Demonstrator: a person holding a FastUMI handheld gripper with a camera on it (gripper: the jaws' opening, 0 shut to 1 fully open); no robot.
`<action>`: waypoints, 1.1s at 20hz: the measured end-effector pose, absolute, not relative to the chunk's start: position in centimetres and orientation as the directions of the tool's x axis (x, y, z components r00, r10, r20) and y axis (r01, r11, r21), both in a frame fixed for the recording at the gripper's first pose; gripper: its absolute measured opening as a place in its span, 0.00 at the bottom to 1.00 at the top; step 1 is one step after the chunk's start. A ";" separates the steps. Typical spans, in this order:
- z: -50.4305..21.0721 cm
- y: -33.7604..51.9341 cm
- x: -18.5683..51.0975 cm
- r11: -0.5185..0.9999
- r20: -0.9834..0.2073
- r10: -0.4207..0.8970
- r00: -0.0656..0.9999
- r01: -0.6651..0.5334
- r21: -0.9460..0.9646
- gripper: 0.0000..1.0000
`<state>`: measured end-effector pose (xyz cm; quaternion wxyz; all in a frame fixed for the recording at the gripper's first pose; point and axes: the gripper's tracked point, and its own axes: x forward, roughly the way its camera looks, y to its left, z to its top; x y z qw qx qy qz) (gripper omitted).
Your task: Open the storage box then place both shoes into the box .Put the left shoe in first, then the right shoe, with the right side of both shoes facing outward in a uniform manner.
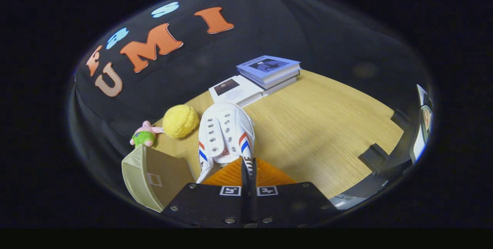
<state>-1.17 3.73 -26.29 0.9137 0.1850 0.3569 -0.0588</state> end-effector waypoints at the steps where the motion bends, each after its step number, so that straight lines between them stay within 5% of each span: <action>1: -25.0 4.7 -1.2 0.925 -0.657 0.041 0.753 0.220 0.311 0.00; 10: -17.9 13.2 -3.3 0.915 -0.579 0.175 0.796 0.085 0.393 0.00; 22: -20.2 21.5 -8.0 0.927 -0.642 0.282 0.713 -0.029 0.374 0.00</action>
